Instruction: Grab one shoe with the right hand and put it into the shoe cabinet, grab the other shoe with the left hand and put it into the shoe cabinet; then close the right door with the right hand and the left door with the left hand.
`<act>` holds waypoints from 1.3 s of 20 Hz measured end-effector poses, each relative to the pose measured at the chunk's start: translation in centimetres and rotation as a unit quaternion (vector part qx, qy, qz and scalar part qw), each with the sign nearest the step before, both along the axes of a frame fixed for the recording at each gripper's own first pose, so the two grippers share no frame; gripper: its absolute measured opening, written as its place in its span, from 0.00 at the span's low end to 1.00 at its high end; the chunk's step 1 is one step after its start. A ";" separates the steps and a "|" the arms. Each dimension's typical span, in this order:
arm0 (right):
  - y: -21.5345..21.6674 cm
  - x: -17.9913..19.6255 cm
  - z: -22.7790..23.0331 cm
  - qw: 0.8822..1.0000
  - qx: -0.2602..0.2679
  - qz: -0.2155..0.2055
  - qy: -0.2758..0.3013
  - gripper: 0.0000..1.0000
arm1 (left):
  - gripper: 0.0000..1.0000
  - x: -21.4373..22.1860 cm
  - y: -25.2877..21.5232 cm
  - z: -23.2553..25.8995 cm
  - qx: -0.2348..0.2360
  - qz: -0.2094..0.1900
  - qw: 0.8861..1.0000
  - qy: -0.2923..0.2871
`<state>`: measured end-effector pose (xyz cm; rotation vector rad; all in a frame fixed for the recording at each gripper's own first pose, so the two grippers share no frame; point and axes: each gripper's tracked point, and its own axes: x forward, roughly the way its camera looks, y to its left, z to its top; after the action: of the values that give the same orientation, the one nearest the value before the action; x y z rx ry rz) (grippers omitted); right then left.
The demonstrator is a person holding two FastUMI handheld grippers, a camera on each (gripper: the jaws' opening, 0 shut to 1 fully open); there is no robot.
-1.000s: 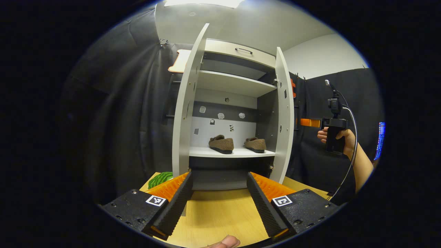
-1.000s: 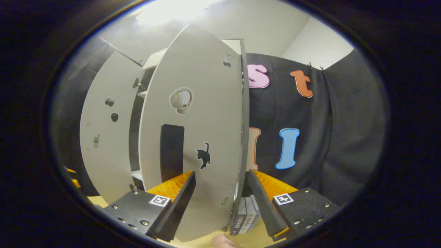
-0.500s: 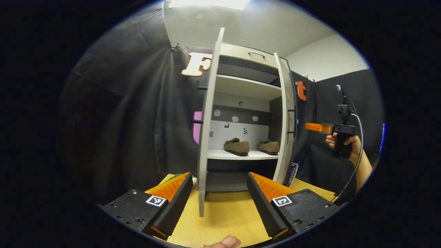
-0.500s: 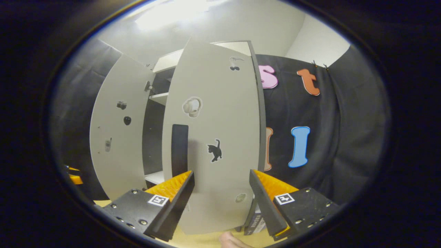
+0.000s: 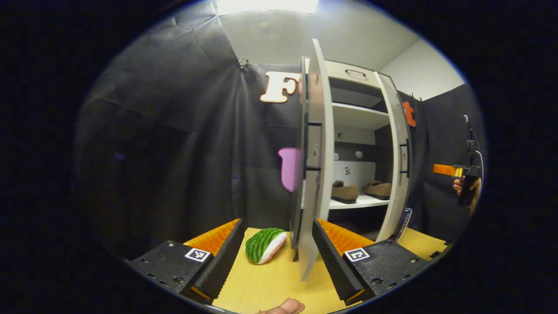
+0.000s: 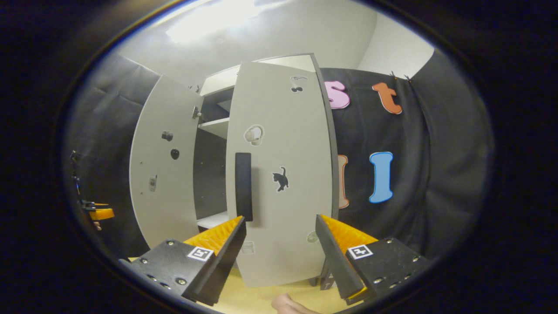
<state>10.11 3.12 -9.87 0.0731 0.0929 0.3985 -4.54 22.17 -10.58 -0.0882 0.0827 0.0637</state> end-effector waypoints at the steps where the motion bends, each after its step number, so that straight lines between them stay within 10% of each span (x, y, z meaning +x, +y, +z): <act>1: 0.1 -0.6 0.2 1.000 0.004 0.006 -0.001 0.96 | 0.95 0.6 1.0 0.0 -0.003 0.006 1.000 0.002; 10: 0.7 -5.4 0.9 1.000 -0.007 0.015 -0.009 0.96 | 0.93 8.2 8.2 1.5 0.026 0.033 0.999 0.028; 17: 1.7 -9.1 0.9 1.000 -0.018 0.024 -0.006 0.96 | 0.96 13.4 6.4 6.2 -0.013 0.013 1.000 -0.007; 26: 2.8 -12.7 0.5 0.999 -0.013 0.052 -0.003 0.96 | 0.89 12.6 1.0 9.9 0.062 0.016 0.998 -0.017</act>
<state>-2.56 5.91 -9.36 0.0419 0.0970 0.5022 8.04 23.16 -0.72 0.0337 0.0435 0.0982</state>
